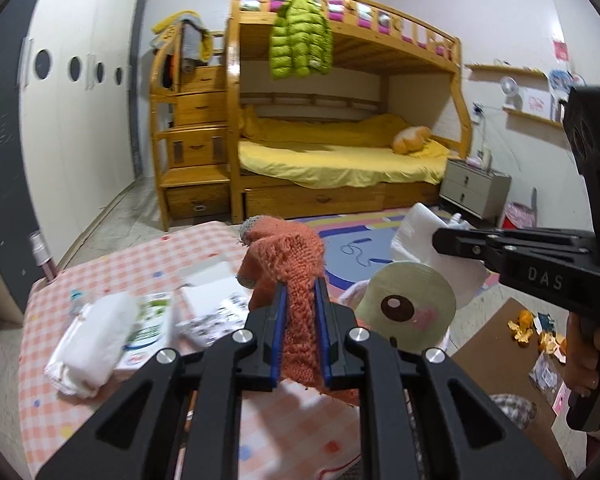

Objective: Collect trash
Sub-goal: 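Carry the glove to the wastebasket with the left tool while the right tool drops a small white item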

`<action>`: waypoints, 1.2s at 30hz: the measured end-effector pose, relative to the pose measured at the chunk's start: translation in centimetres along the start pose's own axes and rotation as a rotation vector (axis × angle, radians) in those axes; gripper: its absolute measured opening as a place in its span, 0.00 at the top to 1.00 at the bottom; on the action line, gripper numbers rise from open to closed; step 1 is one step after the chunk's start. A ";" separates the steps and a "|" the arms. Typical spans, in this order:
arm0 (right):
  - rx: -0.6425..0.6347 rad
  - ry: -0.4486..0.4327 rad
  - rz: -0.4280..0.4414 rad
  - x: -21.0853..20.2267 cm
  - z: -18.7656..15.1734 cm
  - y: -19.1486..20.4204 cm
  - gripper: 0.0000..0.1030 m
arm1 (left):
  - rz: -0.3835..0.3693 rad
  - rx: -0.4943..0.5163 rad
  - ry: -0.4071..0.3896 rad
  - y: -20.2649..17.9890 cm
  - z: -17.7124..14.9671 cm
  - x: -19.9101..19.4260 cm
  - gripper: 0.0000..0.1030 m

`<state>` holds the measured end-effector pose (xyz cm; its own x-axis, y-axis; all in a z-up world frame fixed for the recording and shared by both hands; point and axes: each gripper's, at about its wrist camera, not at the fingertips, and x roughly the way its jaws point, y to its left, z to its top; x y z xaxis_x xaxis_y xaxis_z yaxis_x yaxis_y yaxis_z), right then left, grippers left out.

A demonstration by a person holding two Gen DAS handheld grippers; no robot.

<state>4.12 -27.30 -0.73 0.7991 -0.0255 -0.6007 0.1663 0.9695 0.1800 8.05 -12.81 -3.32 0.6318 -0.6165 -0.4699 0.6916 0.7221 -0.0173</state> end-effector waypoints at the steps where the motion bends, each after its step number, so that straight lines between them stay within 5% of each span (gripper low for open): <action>1: 0.006 0.001 -0.010 0.1 -0.1 -0.6 0.99 | -0.007 0.014 0.004 -0.6 0.1 0.6 0.88; 22: 0.164 0.124 -0.188 6.5 -2.1 -15.4 0.98 | -0.148 0.151 0.222 -11.8 1.8 17.6 0.86; 23: 0.170 0.132 -0.195 7.0 -2.1 -16.1 0.96 | -0.144 0.152 0.236 -12.1 1.7 18.5 0.80; 26: 0.189 0.174 -0.205 9.0 -2.4 -17.8 0.85 | -0.129 0.141 0.254 -12.2 1.9 20.0 0.41; 29: 0.211 0.194 -0.221 10.0 -2.8 -19.0 0.72 | -0.113 0.120 0.257 -11.6 2.0 20.3 0.40; 36: 0.235 0.184 -0.191 9.0 -3.2 -18.2 0.71 | -0.038 0.077 0.217 -9.3 3.1 18.1 0.40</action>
<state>6.39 -44.40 -11.92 0.6269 -0.1360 -0.7671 0.4483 0.8682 0.2125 14.13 -31.67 -8.88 0.5205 -0.5546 -0.6493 0.7433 0.6684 0.0249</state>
